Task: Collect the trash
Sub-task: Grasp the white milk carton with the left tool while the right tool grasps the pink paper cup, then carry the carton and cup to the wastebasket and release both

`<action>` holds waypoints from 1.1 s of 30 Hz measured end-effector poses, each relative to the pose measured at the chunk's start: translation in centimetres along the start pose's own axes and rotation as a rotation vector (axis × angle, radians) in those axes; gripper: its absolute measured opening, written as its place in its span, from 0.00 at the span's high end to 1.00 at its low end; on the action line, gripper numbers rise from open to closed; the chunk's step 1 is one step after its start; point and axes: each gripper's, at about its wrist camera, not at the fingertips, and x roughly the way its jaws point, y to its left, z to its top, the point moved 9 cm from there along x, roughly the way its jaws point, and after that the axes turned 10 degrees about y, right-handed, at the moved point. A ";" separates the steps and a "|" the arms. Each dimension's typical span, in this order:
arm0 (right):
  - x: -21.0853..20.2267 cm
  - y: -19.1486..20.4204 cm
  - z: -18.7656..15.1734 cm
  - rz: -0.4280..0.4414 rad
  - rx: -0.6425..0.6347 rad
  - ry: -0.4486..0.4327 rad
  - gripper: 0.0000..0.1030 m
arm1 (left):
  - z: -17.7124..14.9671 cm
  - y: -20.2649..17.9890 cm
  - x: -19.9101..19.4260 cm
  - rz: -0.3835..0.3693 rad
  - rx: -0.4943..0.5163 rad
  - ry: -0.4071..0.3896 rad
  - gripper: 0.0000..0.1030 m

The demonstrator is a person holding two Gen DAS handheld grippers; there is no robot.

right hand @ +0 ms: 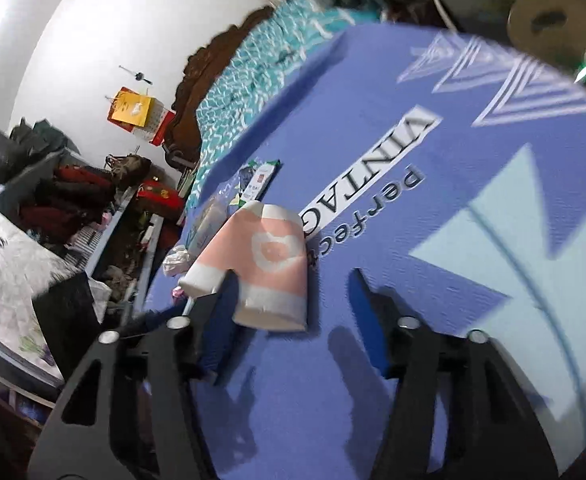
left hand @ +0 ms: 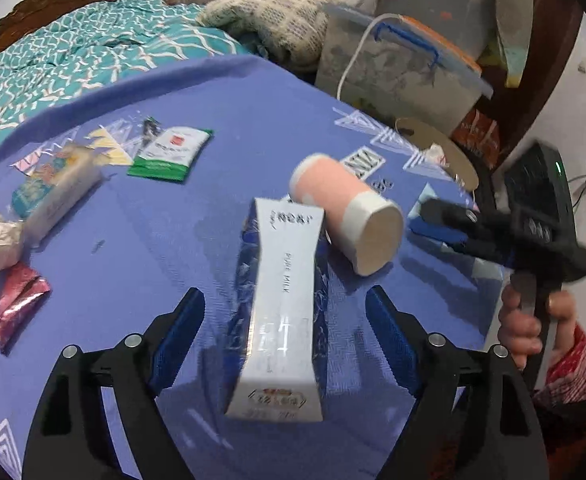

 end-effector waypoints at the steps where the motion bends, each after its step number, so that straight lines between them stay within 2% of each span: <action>1: 0.8 -0.1 0.1 0.008 0.020 0.016 0.64 | -0.1 0.1 0.6 0.007 -0.001 0.011 0.34; 2: 1.8 -0.2 0.3 0.000 0.030 0.031 0.66 | -0.3 0.3 1.1 0.016 0.000 0.026 0.52; 5: 4.0 0.9 0.5 -0.049 -0.015 0.045 0.65 | -0.7 1.1 1.2 0.010 -0.008 0.019 0.51; 10: 6.6 3.9 -0.4 -0.089 -0.113 0.081 0.62 | -2.3 5.0 -1.0 0.031 -0.108 -0.008 0.51; 11: 7.1 4.2 -0.3 -0.098 -0.126 0.085 0.60 | -2.7 5.8 -1.6 0.034 -0.130 -0.016 0.51; 13: 7.7 5.0 -0.5 -0.109 -0.149 0.087 0.47 | -3.7 7.8 -3.5 0.033 -0.193 -0.050 0.51; 15: 8.2 5.6 -0.6 -0.105 -0.168 0.094 0.46 | -4.0 8.5 -5.0 -0.001 -0.231 -0.082 0.51; 18: 9.3 5.8 -0.8 -0.104 -0.174 0.112 0.45 | -3.9 7.9 -5.8 -0.022 -0.202 -0.100 0.51; 20: 9.9 6.3 -0.6 -0.088 -0.175 0.123 0.64 | -3.4 6.8 -5.0 -0.028 -0.169 -0.090 0.51; 22: 10.2 6.8 -1.0 -0.055 -0.170 0.141 0.72 | -3.1 6.2 -4.2 -0.037 -0.158 -0.078 0.51; 24: 9.2 6.9 -0.9 -0.034 -0.154 0.115 0.75 | -2.7 5.8 -3.6 -0.052 -0.157 -0.073 0.51; 28: 4.9 4.5 1.4 -0.065 -0.095 -0.013 0.75 | -0.9 4.1 -2.7 -0.108 -0.136 -0.059 0.51; 32: -0.8 0.2 3.4 -0.117 -0.029 -0.136 0.75 | 2.8 0.2 -1.1 -0.158 -0.052 -0.040 0.51; 33: -2.7 -1.2 4.0 -0.136 -0.004 -0.176 0.75 | 4.6 -1.9 -0.4 -0.184 -0.012 -0.029 0.51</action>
